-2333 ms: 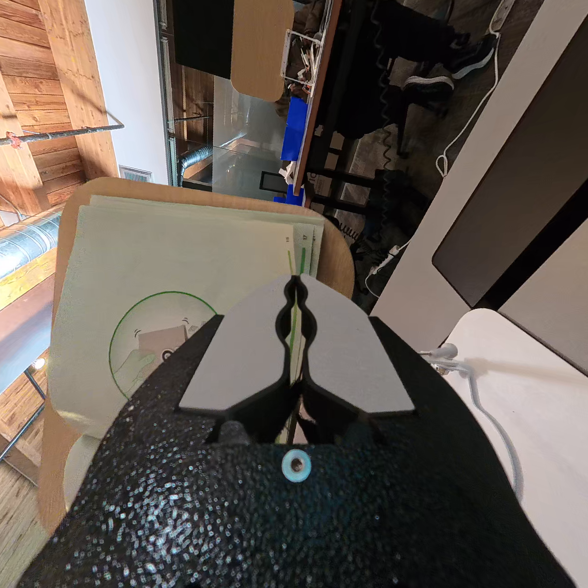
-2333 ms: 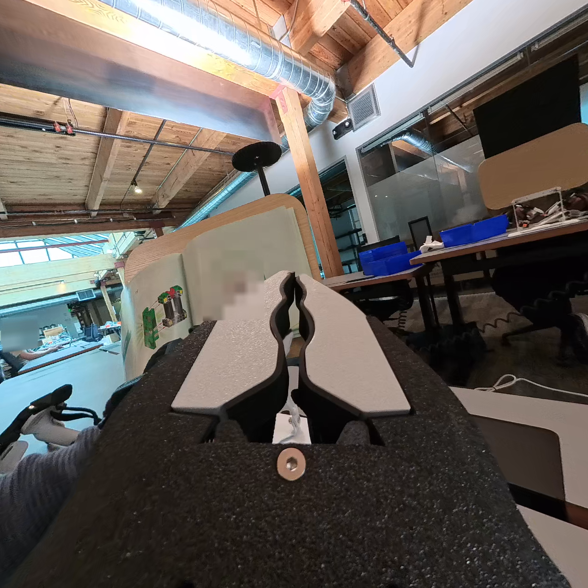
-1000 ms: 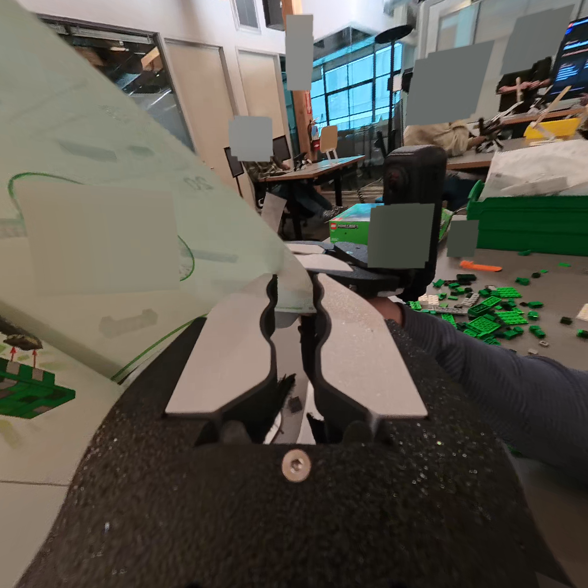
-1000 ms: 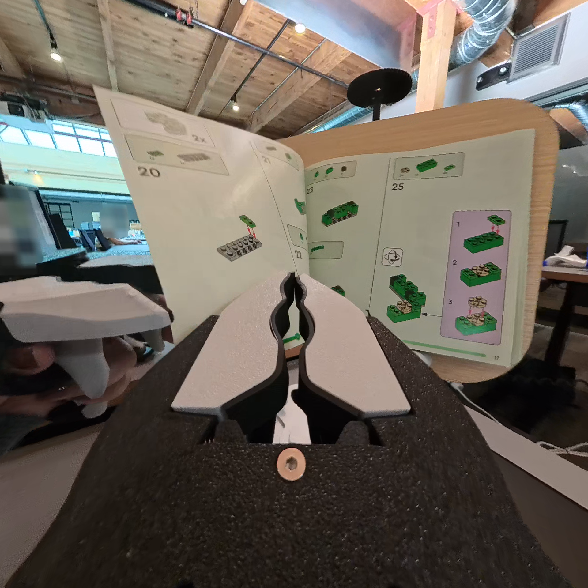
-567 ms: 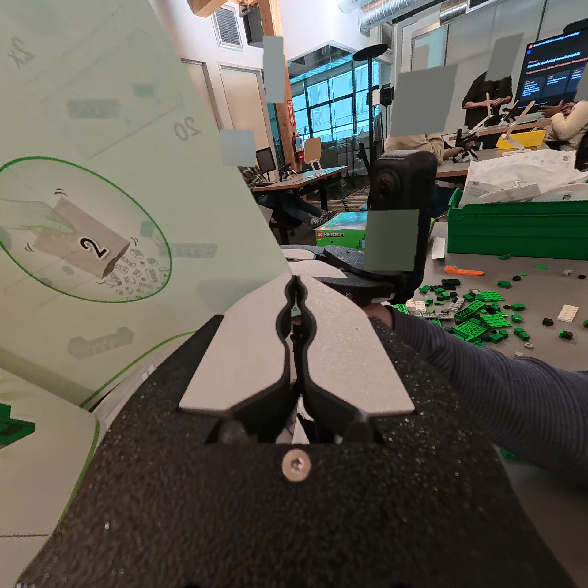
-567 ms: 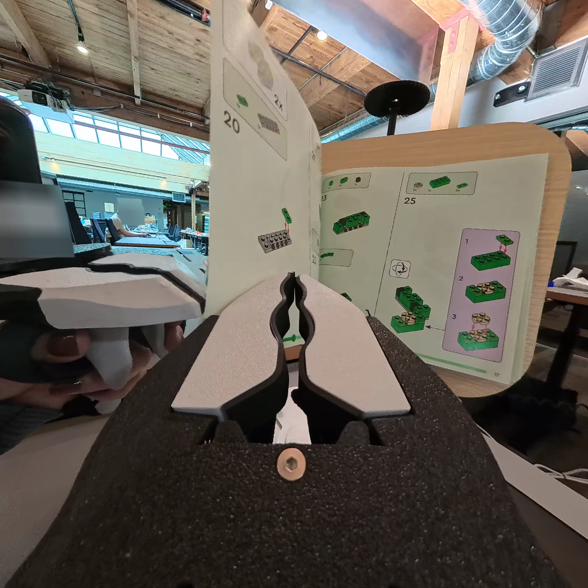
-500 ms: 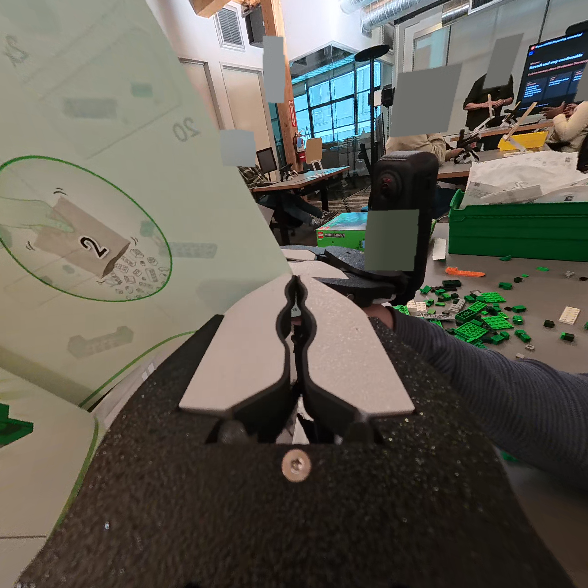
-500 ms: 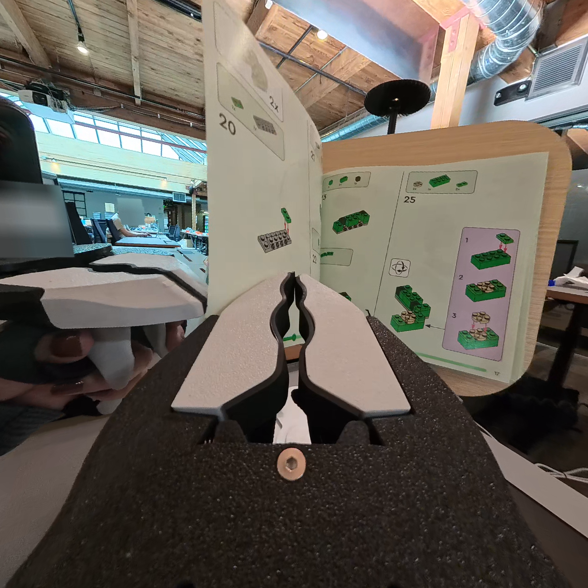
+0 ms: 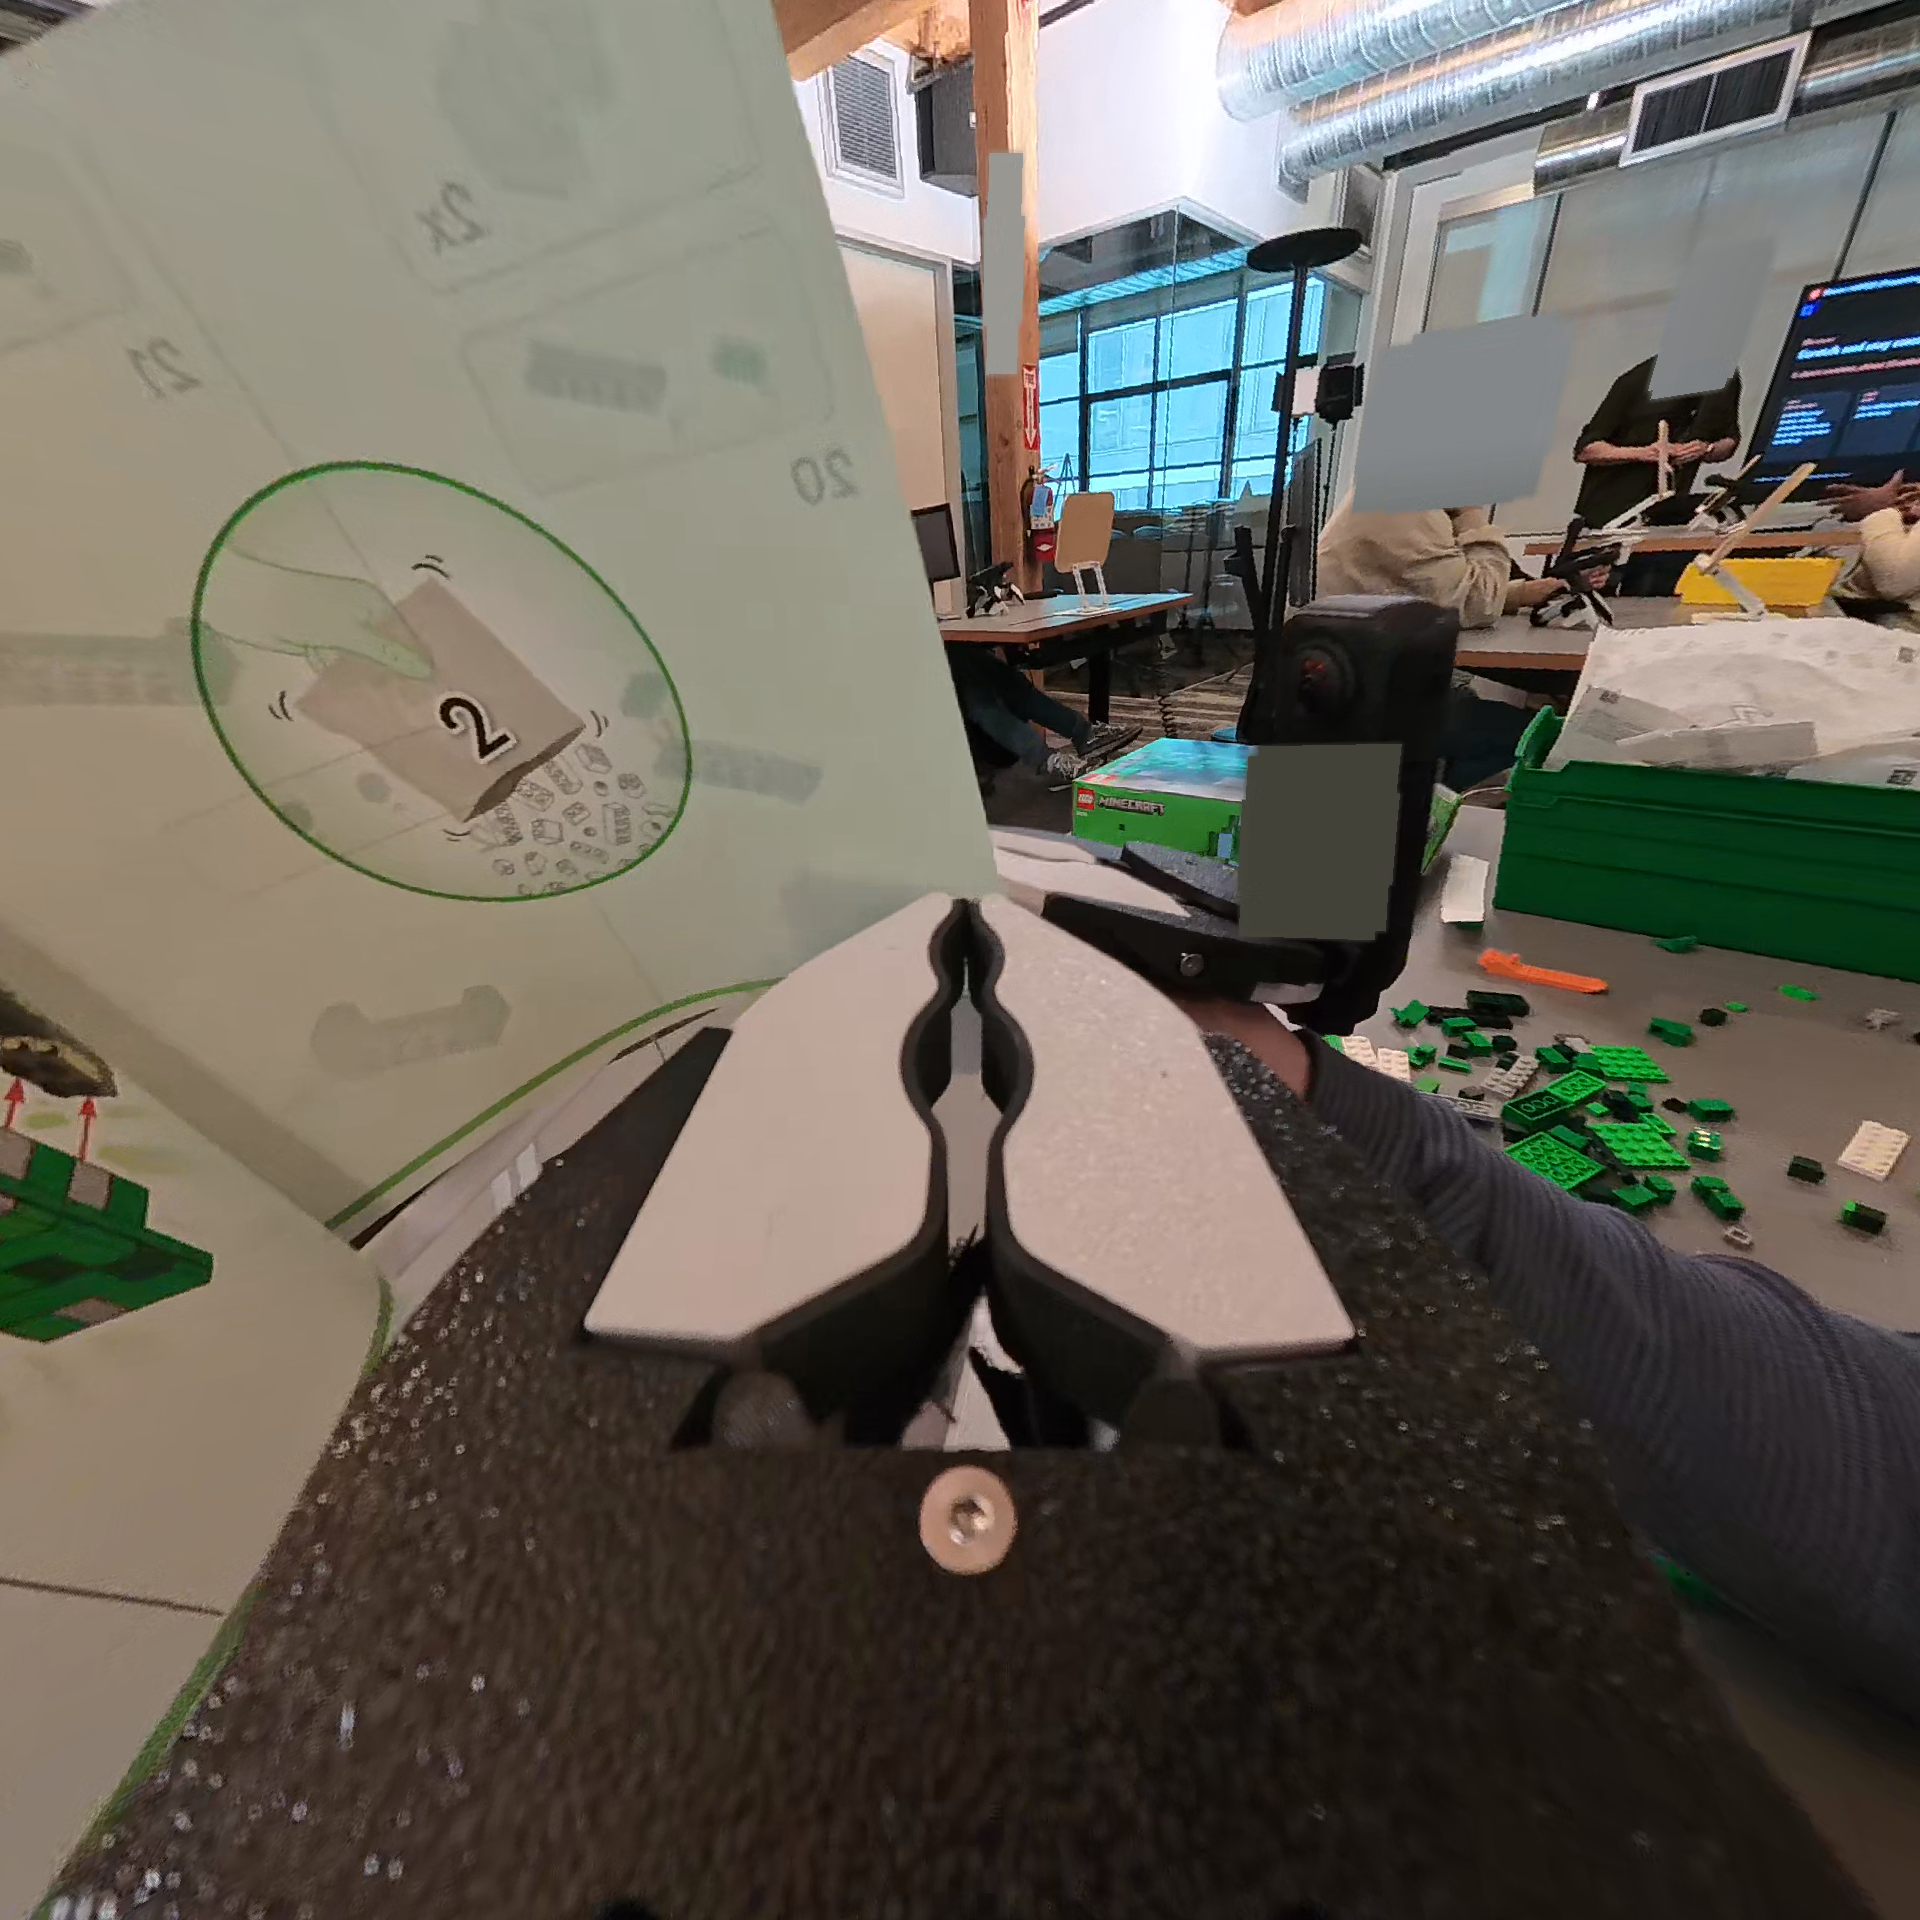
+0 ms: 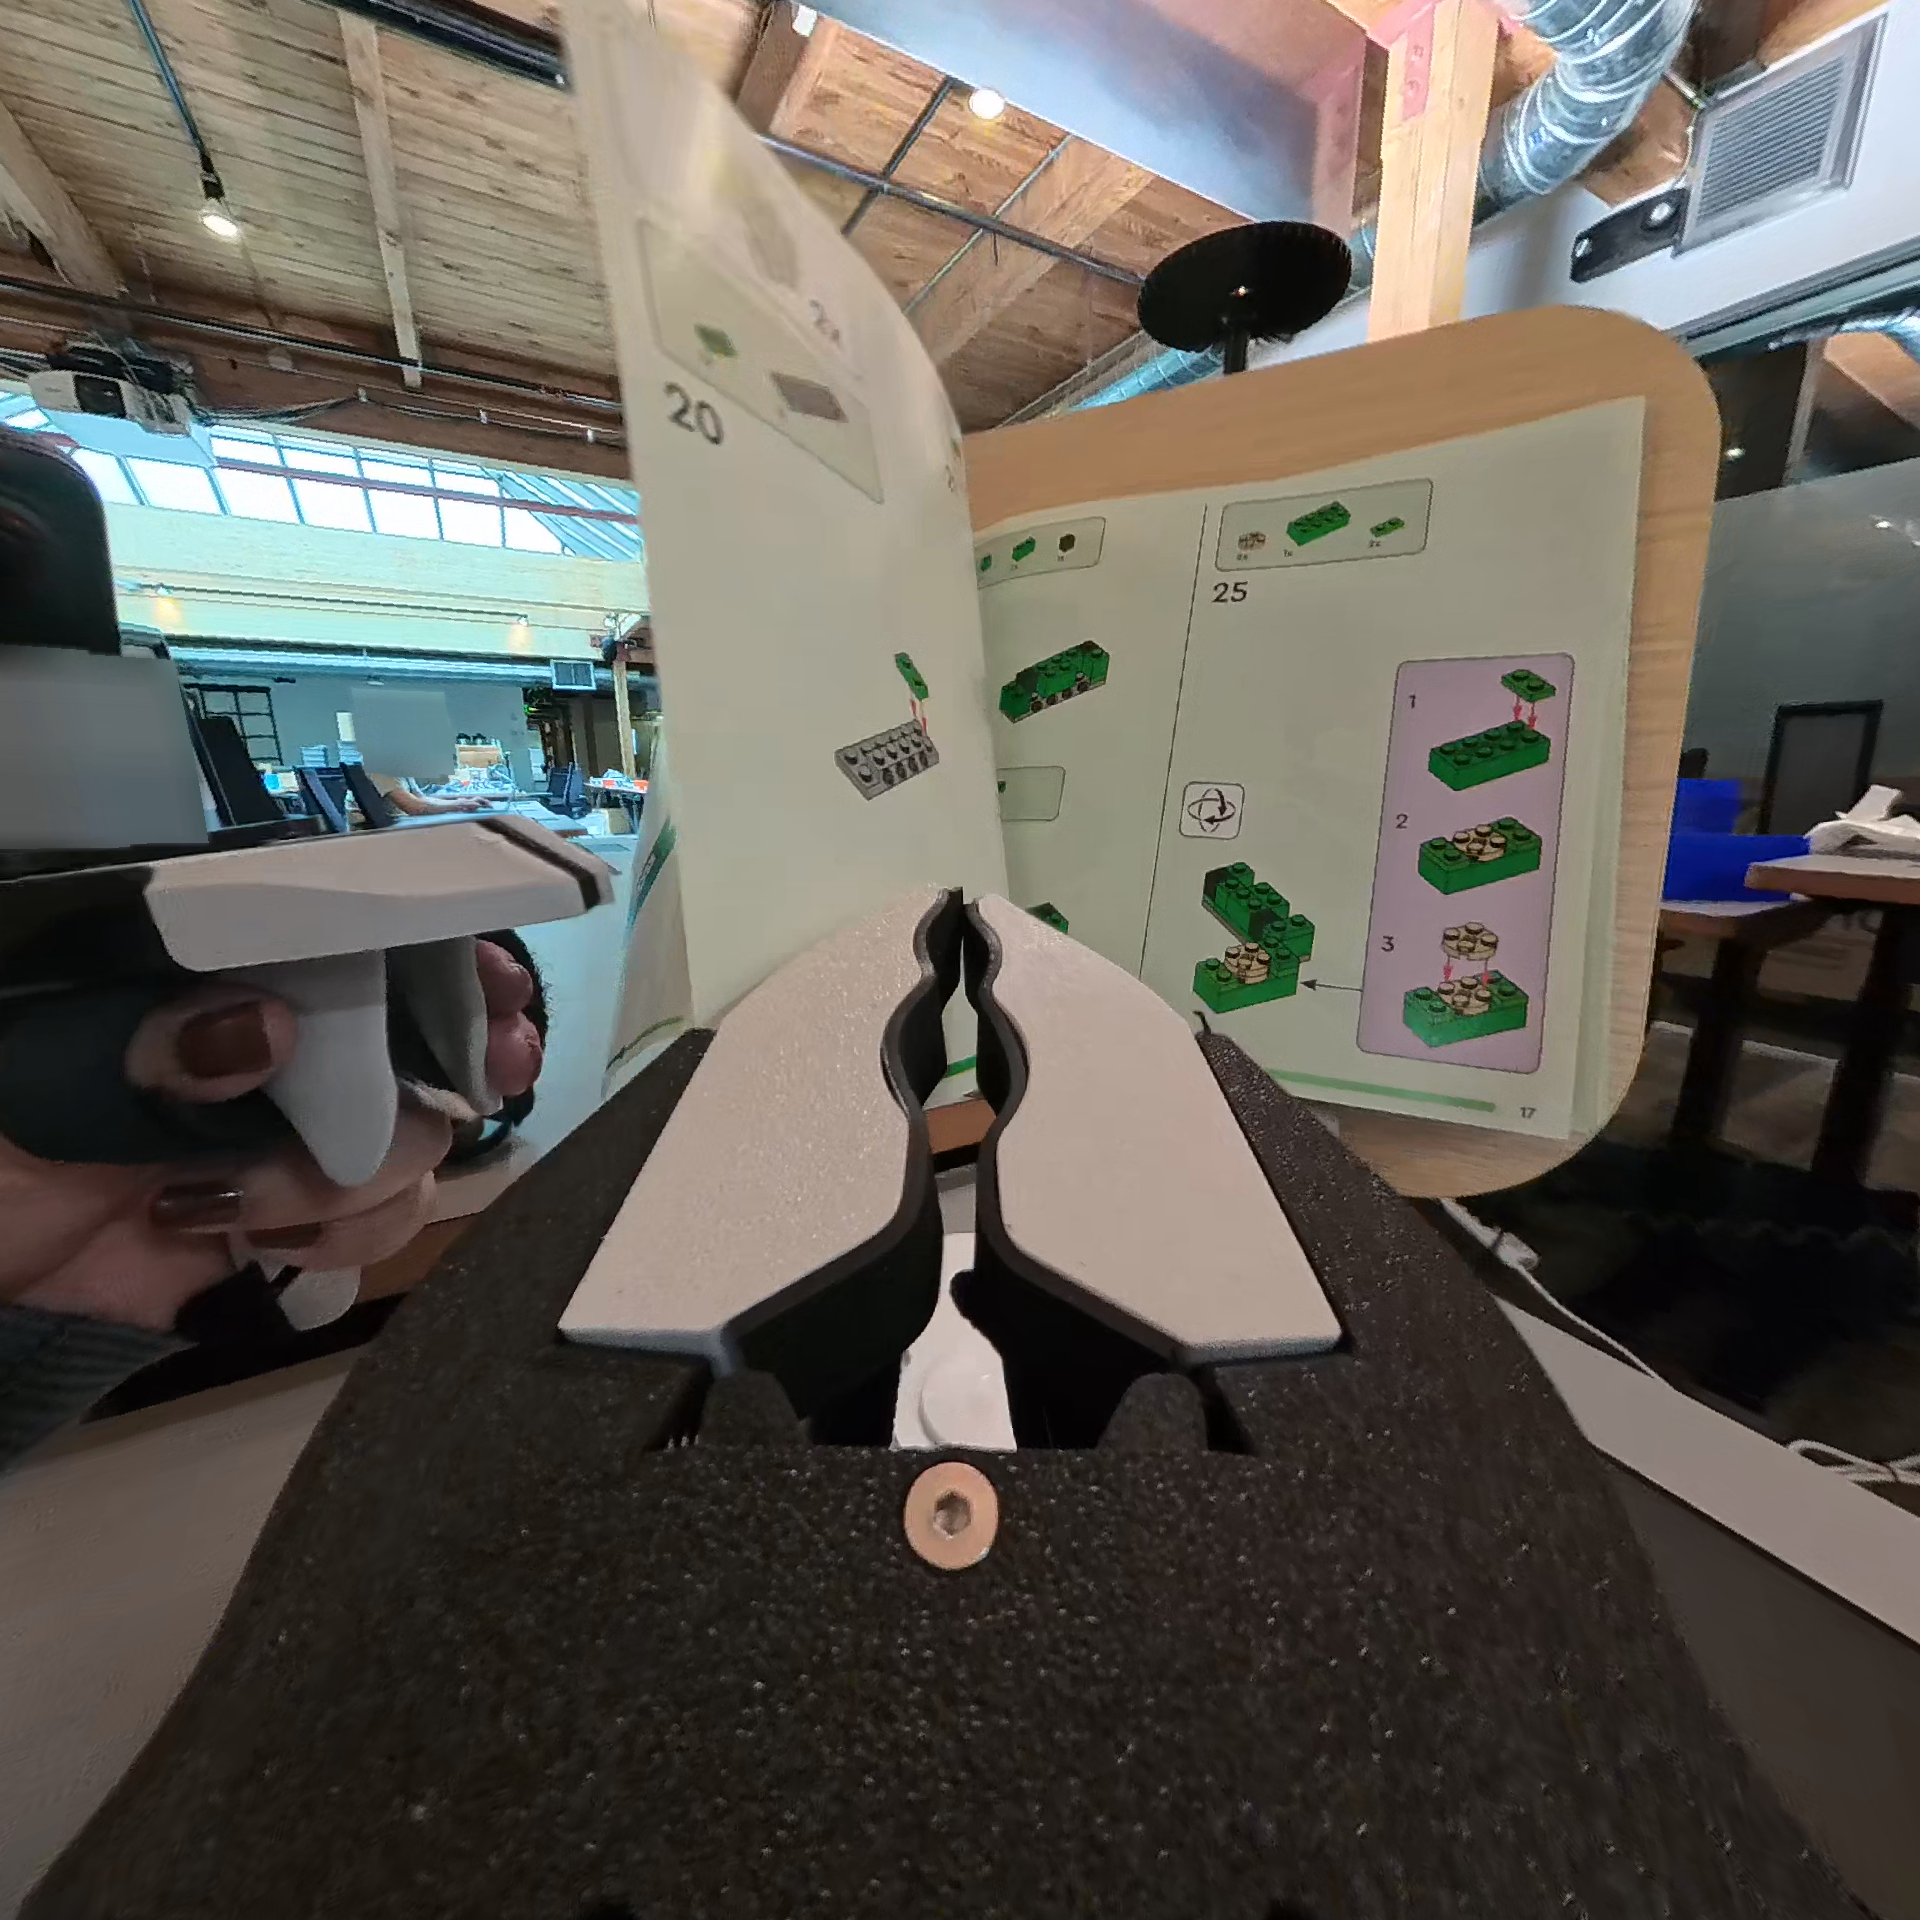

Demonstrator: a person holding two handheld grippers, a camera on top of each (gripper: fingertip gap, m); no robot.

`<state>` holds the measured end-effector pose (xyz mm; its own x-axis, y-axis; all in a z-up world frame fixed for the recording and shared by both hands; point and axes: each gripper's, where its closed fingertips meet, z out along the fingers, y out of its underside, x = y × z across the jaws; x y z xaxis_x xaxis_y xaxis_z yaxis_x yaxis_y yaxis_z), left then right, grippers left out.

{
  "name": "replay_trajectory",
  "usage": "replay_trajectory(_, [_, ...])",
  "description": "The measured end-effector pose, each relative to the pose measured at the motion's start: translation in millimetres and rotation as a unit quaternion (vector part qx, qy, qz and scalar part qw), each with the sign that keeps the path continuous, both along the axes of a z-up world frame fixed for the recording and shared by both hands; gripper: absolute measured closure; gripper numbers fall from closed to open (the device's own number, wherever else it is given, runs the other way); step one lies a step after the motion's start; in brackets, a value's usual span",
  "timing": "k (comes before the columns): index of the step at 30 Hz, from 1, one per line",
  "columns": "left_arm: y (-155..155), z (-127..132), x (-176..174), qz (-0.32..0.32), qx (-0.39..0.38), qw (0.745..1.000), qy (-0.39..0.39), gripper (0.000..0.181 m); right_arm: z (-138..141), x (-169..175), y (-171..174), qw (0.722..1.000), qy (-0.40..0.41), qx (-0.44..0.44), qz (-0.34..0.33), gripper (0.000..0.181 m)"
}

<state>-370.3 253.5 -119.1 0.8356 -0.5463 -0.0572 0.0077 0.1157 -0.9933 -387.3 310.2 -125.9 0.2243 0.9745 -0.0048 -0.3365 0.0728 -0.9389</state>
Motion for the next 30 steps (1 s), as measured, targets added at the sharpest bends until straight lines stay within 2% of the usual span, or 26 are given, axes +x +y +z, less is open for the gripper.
replay_trajectory(3, [1.0,2.3,0.5,0.005,0.003,1.000,-0.006,0.181,-2.3,-2.4,-2.0,1.000,-0.008,0.003,0.006,0.181])
replay_trajectory(4, [1.3,2.5,0.7,0.008,0.002,1.000,-0.005,0.173,-2.8,-3.4,-3.4,1.000,-0.011,0.007,0.009,0.181])
replay_trajectory(5, [2.6,2.7,-0.3,0.015,-0.001,1.000,-0.006,0.148,-3.1,-4.3,-5.3,1.000,-0.014,0.012,0.013,0.181])
replay_trajectory(6, [3.4,1.5,-0.9,0.018,-0.008,1.000,-0.005,0.147,-3.3,-5.2,-7.3,1.000,-0.016,0.017,0.017,0.181])
replay_trajectory(13, [1.2,1.6,-0.7,0.014,-0.003,1.000,0.005,0.179,-4.3,-8.9,-14.4,0.999,-0.024,0.033,0.032,0.181])
replay_trajectory(21, [-0.5,2.4,-1.1,0.006,-0.001,1.000,0.002,0.181,-5.1,-8.8,-13.9,0.999,-0.025,0.032,0.035,0.181])
replay_trajectory(26, [2.8,-1.3,-23.5,0.061,-0.034,0.998,-0.004,0.181,-5.0,-7.1,-12.0,0.999,-0.023,0.033,0.031,0.181])
replay_trajectory(30, [-1.6,-0.6,-61.8,0.131,-0.064,0.988,-0.060,0.181,-5.8,-6.3,-9.9,0.999,-0.024,0.033,0.027,0.181])
